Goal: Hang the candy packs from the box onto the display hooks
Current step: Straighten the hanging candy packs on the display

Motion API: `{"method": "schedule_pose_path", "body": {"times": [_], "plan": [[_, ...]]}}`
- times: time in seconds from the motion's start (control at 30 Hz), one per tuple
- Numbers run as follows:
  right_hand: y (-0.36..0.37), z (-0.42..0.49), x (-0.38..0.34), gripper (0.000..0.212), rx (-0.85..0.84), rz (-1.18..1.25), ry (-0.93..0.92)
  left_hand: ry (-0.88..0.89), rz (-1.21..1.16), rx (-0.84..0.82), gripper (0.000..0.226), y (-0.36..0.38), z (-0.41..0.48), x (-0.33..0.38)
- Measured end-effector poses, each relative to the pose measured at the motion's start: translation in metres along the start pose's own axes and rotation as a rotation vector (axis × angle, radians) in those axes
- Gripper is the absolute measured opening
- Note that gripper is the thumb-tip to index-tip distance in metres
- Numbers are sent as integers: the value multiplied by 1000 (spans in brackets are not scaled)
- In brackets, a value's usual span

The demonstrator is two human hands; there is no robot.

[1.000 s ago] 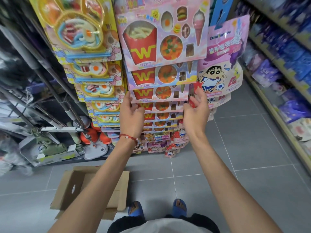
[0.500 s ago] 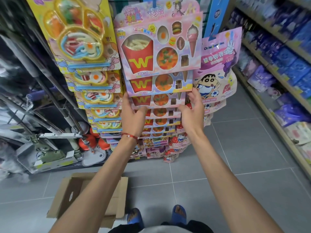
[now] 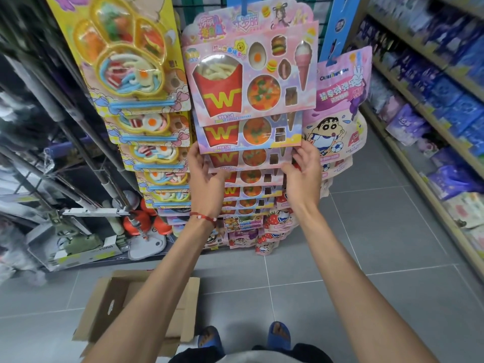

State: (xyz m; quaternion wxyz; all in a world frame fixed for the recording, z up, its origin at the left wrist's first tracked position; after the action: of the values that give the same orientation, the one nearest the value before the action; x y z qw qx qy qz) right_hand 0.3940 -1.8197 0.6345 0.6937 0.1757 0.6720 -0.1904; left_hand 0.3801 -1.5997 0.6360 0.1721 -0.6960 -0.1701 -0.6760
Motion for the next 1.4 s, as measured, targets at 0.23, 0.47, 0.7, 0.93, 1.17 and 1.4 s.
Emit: {"method": "schedule_pose_path", "body": {"times": [0.23,0.47,0.7,0.93,1.17,1.4], "plan": [[3,-2,-8,50,-48,-59,-47,-17,9,-9,83,4,7,-2],[-8,3,-26,52,88,-242,-162,18,36,40,85,7,-10,8],[3,19,-63,73,69,-118,-301,88,117,120,84,18,-16,36],[-2,24,-62,63,-8,-70,-250,34,-19,109,86,31,-14,51],[3,28,-50,72,-92,-106,-261,3,-72,100,91,28,-17,49],[-8,14,-38,69,-126,-170,-221,14,-22,83,67,24,-32,39]]}}
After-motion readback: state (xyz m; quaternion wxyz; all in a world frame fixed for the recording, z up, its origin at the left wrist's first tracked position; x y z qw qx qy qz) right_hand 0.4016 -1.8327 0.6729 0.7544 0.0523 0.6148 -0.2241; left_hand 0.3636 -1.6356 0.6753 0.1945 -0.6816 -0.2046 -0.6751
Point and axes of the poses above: each hand's wrist, its own z-axis towards the middle knuckle, its own y-axis out of the palm, x = y × z, the point moved 8 cm from there along z, towards the middle knuckle, and after that the axes turned 10 degrees about x, right-handed, at the moved point
